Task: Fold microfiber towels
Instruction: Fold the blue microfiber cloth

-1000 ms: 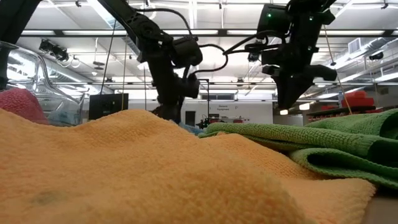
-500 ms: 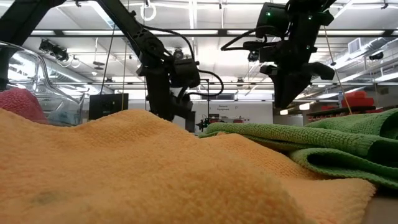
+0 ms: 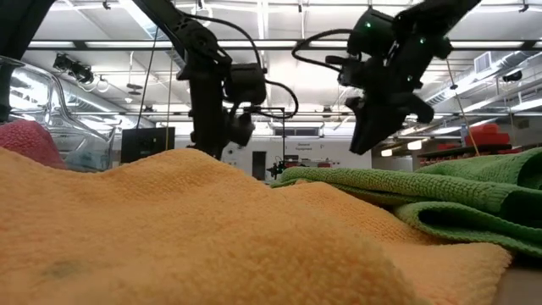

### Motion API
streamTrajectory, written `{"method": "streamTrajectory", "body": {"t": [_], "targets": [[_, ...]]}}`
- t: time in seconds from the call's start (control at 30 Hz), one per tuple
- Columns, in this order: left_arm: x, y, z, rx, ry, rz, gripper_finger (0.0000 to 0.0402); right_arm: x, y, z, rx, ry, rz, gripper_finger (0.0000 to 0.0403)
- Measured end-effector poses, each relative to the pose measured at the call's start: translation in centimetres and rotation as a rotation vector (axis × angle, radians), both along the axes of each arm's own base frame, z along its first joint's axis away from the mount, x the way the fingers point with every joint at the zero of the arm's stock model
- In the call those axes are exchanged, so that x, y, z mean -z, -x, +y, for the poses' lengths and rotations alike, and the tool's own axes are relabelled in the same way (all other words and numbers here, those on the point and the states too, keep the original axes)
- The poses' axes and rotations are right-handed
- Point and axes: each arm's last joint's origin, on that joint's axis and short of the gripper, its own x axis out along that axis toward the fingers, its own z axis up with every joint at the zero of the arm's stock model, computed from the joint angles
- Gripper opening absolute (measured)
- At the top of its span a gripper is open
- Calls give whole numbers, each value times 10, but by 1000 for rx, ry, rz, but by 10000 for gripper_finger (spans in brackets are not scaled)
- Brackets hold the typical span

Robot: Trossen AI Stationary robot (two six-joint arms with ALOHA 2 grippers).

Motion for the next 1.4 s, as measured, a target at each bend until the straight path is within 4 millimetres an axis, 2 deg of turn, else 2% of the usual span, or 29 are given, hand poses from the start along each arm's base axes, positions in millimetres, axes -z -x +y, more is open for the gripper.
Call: {"method": "streamTrajectory", "body": {"t": [0.17, 0.3, 0.43, 0.53, 0.73, 0.93, 1.1, 1.23, 1.4], "targets": [[-1, -10, -10, 66, 209, -150, 167, 10, -1, -4, 87, -25, -104, 96], [0, -21, -14, 101, 311, -274, 157, 15, 1, -17, 147, -27, -185, 97], [17, -26, -23, 127, 377, -245, 146, 26, 10, -32, 199, -60, -258, 100], [25, -29, -33, 145, 385, -205, 139, 35, 20, -43, 247, -52, -295, 108], [23, -32, -49, 192, 383, -196, 127, 50, 31, -62, 330, -60, -280, 145], [23, -32, -50, 200, 392, -197, 114, 62, 16, -84, 404, -85, -245, 195], [23, -32, -50, 198, 390, -189, 110, 79, 3, -104, 459, -31, -128, 211], [24, -29, -53, 231, 389, -144, 111, 79, 3, -118, 527, -15, -119, 209], [24, -29, -55, 249, 386, -127, 104, 65, 13, -131, 612, 8, -161, 208]]}}
